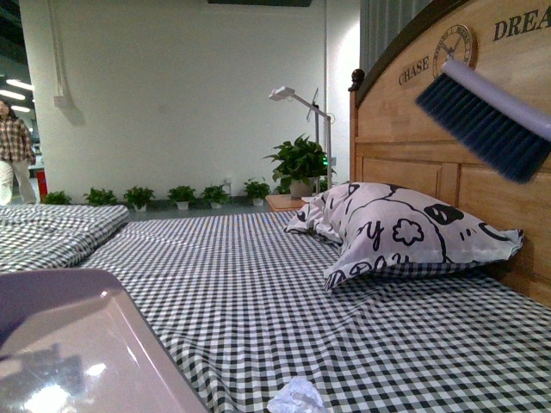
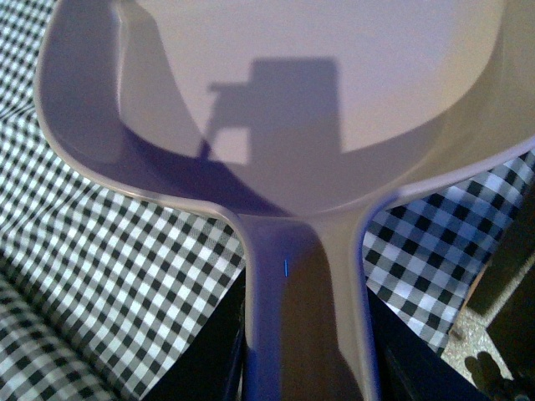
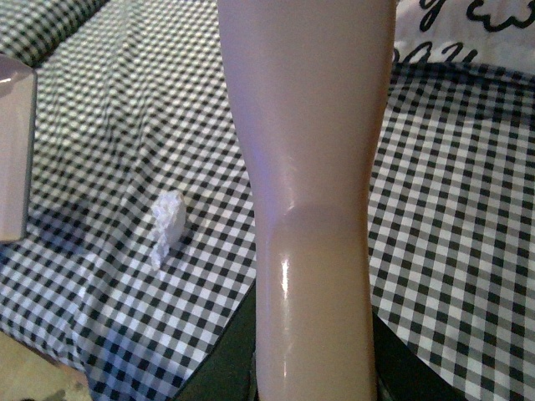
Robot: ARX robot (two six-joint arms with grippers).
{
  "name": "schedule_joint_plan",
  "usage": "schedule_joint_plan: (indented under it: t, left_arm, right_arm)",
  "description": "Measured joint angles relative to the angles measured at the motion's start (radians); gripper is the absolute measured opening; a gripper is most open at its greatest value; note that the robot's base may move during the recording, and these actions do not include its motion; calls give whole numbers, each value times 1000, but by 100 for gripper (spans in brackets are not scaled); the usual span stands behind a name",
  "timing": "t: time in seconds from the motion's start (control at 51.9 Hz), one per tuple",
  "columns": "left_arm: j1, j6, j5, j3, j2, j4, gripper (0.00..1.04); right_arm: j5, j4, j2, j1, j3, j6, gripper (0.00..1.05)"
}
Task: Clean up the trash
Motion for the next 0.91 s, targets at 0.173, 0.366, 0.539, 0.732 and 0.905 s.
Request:
schedule_joint_plan:
  t: [0.173, 0.366, 0.539, 0.732, 0.905]
  left_arm:
    - [-58, 45, 5, 8, 39, 16, 27]
    - [-87, 46, -1, 6, 96, 101, 27]
    - [-87, 68, -20, -56, 147, 164, 27]
    - [-92, 70, -5, -76, 169, 160, 27]
    - [-92, 62, 3, -76, 203, 195, 27]
  right_arm:
    - [144, 16, 116, 63, 33, -85, 18]
    - [248, 55, 219, 93, 38, -129, 18]
    - [323, 95, 280, 104, 57, -144, 18]
    - [402, 117, 314, 124, 56, -174, 18]
    - [444, 155, 317, 181, 19, -180, 18]
